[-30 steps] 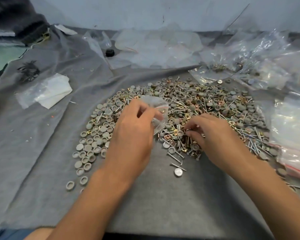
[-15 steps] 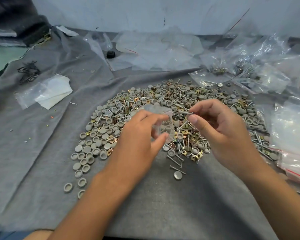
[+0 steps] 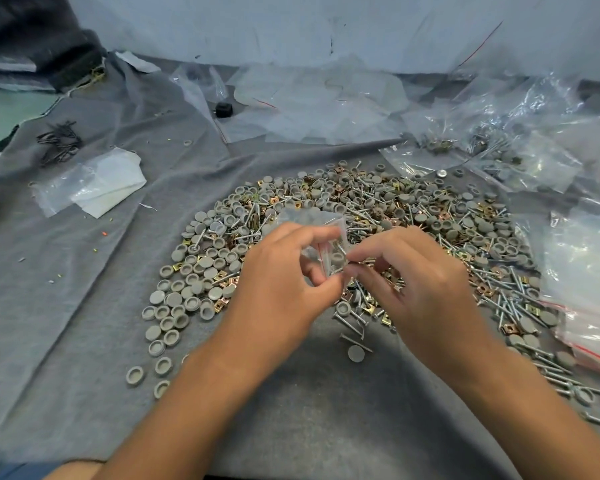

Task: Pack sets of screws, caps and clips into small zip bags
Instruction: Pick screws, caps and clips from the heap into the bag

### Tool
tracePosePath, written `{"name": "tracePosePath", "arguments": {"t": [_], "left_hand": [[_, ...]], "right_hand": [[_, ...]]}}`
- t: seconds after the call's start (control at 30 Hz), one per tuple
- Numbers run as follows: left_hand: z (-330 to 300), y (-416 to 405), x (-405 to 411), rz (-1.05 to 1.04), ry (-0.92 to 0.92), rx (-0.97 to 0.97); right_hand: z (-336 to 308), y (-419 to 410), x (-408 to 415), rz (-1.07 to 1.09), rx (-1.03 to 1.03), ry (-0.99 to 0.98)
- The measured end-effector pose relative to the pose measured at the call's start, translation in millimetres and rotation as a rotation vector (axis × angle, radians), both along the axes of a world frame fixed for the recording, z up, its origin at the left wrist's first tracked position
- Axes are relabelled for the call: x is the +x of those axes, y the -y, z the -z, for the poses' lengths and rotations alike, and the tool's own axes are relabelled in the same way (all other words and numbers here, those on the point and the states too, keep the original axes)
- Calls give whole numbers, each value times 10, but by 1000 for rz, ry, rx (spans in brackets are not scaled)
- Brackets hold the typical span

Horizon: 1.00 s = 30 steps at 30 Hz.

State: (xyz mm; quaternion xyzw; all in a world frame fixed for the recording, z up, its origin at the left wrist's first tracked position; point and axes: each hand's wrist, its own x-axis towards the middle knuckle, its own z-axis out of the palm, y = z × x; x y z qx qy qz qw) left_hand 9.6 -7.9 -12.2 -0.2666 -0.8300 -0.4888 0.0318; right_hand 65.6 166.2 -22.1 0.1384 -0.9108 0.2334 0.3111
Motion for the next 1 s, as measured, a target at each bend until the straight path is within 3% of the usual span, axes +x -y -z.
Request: {"name": "tracePosePath", "arguments": {"t": [0.1, 0.3, 0.43, 0.53, 0.8, 1.0], "left_hand": [[-13, -1, 9, 1, -35, -31], [-32, 33, 5, -15, -35, -24], [-88, 115, -27, -86, -56, 81], [-155, 217, -94, -210, -132, 213], [-69, 167, -61, -156, -281, -277], [12, 77, -2, -47, -160, -356]], "right_hand": [[0, 6, -11, -10, 37, -8], [-92, -181, -31, 84, -120, 69], [-113, -413, -2, 169, -5, 529], [-16, -410, -9, 239, 189, 657], [114, -161, -42, 308, 204, 626], [125, -142, -15, 301, 63, 654]]}}
